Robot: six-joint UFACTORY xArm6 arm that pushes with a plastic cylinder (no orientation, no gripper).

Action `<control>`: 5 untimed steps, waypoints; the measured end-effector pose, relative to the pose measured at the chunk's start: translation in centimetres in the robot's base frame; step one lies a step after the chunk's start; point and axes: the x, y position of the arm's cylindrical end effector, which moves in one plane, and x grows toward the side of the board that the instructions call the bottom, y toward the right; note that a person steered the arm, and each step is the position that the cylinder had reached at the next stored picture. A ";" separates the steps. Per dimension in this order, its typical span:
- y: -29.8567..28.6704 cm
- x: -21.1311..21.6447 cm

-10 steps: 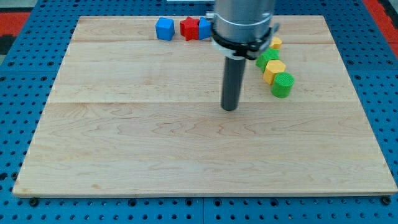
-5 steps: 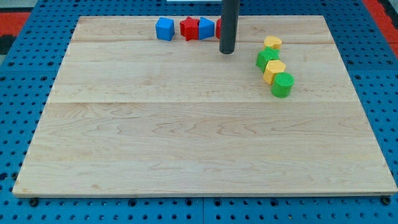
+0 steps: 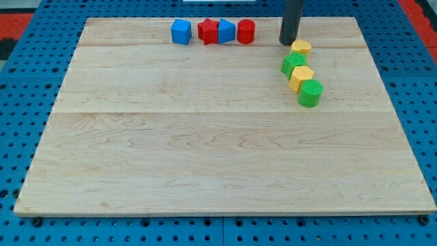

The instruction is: Move the red circle below the blue cube

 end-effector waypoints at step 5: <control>-8.1 3.7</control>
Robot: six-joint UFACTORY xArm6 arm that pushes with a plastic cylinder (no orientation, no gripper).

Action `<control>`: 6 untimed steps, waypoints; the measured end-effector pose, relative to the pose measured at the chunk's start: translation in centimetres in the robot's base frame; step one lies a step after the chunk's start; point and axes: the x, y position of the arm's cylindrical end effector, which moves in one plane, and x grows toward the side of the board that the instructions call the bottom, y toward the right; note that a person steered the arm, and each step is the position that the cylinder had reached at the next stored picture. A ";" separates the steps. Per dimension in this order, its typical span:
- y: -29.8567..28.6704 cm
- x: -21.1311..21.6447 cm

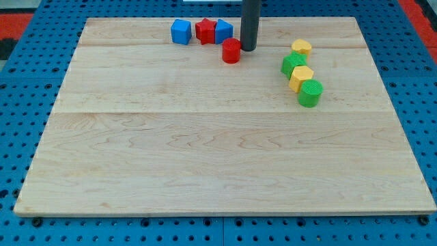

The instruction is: Move the red circle below the blue cube

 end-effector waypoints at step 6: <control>-0.6 -1.3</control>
